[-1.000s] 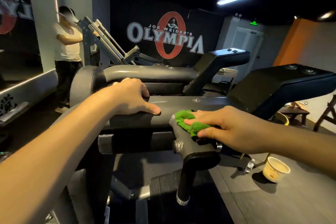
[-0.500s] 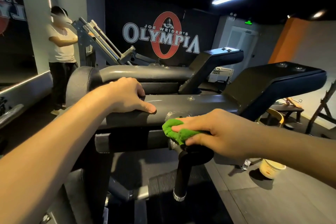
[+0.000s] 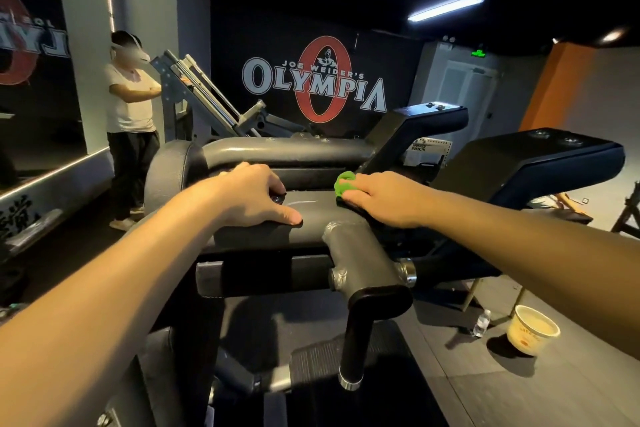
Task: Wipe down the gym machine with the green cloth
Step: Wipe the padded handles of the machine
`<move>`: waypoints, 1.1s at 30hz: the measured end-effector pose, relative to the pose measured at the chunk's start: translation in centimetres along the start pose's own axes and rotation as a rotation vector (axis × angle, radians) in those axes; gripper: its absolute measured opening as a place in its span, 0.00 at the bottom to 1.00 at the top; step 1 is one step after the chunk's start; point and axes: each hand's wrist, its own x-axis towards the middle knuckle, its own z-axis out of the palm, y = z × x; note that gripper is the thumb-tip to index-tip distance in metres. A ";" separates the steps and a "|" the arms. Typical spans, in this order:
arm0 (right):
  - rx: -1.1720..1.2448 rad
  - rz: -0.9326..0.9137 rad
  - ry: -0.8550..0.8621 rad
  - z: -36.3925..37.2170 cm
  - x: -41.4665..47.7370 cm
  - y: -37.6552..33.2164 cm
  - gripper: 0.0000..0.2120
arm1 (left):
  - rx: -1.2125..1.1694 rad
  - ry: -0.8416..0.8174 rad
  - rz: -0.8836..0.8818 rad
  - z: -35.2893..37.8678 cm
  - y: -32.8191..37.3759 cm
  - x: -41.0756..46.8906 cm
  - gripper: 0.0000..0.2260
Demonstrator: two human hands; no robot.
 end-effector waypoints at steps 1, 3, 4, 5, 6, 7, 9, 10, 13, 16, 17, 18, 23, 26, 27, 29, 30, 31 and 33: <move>0.044 -0.023 0.005 0.1 -0.5 0.3 0.21 | 0.004 -0.005 -0.002 0.0 -0.1 0.0 0.41; 0.094 -0.074 0.023 0.4 -1.5 1.5 0.20 | 0.009 -0.001 -0.040 0.1 -0.5 0.1 0.44; 0.109 -0.085 0.040 0.4 -1.7 2.1 0.20 | 0.005 -0.002 -0.074 0.3 -0.6 0.2 0.47; 0.121 -0.081 0.056 0.4 -1.7 2.6 0.19 | -0.008 -0.006 -0.107 0.4 -0.8 0.2 0.51; 0.117 -0.072 0.074 0.5 -1.4 2.7 0.18 | -0.029 -0.009 -0.133 0.5 -0.9 0.2 0.55; 0.097 -0.069 0.094 0.6 -0.7 2.6 0.18 | -0.055 -0.010 -0.151 0.7 -1.1 0.3 0.58; 0.080 -0.087 0.113 0.8 1.2 1.1 0.18 | -0.089 -0.009 -0.152 0.7 -1.3 0.3 0.61; 0.099 -0.105 0.110 0.9 2.2 0.0 0.18 | -0.093 -0.013 -0.148 0.6 -1.3 0.4 0.61; 0.137 -0.164 0.094 1.2 4.4 -2.5 0.19 | -0.082 -0.014 -0.140 0.5 -1.0 0.2 0.60; 0.148 -0.161 0.102 1.2 3.7 -1.6 0.20 | -0.090 0.003 -0.135 0.6 -1.1 -0.1 0.59; 0.135 -0.148 0.112 1.0 2.8 -0.6 0.20 | -0.094 0.007 -0.133 0.6 -1.2 -0.2 0.61; 0.126 -0.127 0.119 0.6 1.9 0.5 0.19 | -0.095 0.011 -0.128 0.7 -1.2 -0.3 0.62; 0.181 -0.005 0.100 -0.4 0.3 3.5 0.14 | -0.108 0.009 -0.125 0.5 -1.2 -0.2 0.62; 0.192 -0.024 0.060 0.2 3.7 1.3 0.18 | -0.111 -0.016 -0.123 0.2 -0.7 -0.1 0.57; 0.227 -0.027 0.026 0.5 5.1 0.4 0.19 | -0.107 -0.018 -0.123 0.1 -0.5 -0.1 0.56; 0.286 -0.049 -0.034 0.9 7.2 -1.0 0.20 | -0.099 -0.014 -0.127 0.2 -0.5 -0.2 0.53; 0.296 -0.060 -0.050 0.9 7.8 -1.4 0.20 | -0.095 -0.010 -0.130 0.3 -0.5 -0.2 0.53; 0.296 -0.060 -0.063 0.8 8.2 -1.4 0.20 | -0.096 -0.008 -0.134 0.3 -0.5 -0.3 0.53; 0.278 -0.063 -0.070 0.6 7.8 -0.8 0.22 | -0.098 -0.007 -0.135 0.1 -0.4 -0.4 0.54</move>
